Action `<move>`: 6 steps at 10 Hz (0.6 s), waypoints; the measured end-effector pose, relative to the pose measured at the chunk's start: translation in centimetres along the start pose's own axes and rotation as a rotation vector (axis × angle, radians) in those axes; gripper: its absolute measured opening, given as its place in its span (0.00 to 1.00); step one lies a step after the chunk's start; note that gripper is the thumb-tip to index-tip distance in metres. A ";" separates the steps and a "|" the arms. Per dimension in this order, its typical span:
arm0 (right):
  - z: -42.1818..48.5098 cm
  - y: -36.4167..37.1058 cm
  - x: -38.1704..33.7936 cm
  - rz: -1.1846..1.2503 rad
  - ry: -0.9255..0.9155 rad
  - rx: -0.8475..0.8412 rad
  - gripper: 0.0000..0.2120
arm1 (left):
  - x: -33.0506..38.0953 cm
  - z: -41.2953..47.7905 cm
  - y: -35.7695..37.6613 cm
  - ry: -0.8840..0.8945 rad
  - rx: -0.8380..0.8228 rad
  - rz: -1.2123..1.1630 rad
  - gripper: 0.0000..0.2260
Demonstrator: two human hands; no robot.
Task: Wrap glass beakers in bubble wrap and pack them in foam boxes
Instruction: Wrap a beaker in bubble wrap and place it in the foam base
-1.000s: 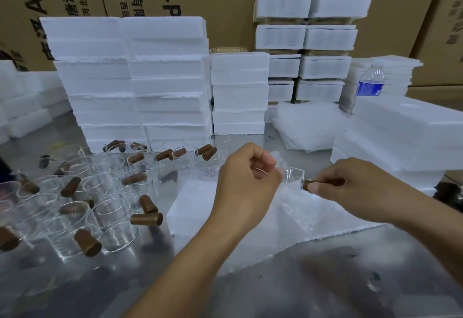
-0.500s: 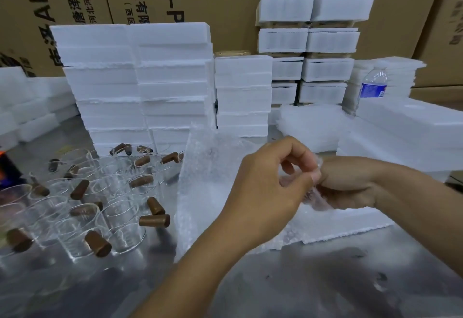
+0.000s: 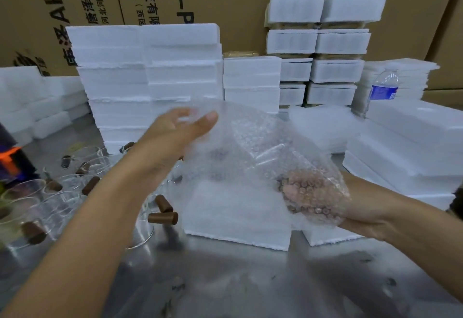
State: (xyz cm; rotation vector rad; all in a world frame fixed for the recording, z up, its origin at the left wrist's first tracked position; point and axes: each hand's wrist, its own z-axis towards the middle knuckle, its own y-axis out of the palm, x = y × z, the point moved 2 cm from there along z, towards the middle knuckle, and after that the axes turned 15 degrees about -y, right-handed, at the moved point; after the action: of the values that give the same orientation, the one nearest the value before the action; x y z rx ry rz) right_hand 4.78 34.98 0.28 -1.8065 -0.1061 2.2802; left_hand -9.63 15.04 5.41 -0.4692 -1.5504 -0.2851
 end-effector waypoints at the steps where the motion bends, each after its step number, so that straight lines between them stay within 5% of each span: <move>1: 0.5 0.9 -0.6 -0.087 -0.041 -0.028 0.11 | -1.9 0.6 0.8 -0.118 -0.310 -0.106 0.25; 3: 1.7 1.7 -1.7 -0.007 0.004 -0.002 0.12 | -4.2 0.3 3.3 -0.184 -0.526 -0.418 0.31; 5: 2.9 1.1 -4.8 -0.388 -0.041 -0.076 0.06 | -5.8 0.3 5.9 -0.369 -0.518 -0.918 0.32; 6: 2.4 -1.0 -5.9 -0.583 -0.281 0.378 0.05 | -6.3 0.4 6.3 -0.346 -0.470 -1.030 0.21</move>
State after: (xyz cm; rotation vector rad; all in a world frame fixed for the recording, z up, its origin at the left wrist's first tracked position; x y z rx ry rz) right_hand 3.88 34.80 6.69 -1.0820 -0.2029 1.9463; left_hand -7.15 19.97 -1.58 -0.0252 -1.9675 -1.4408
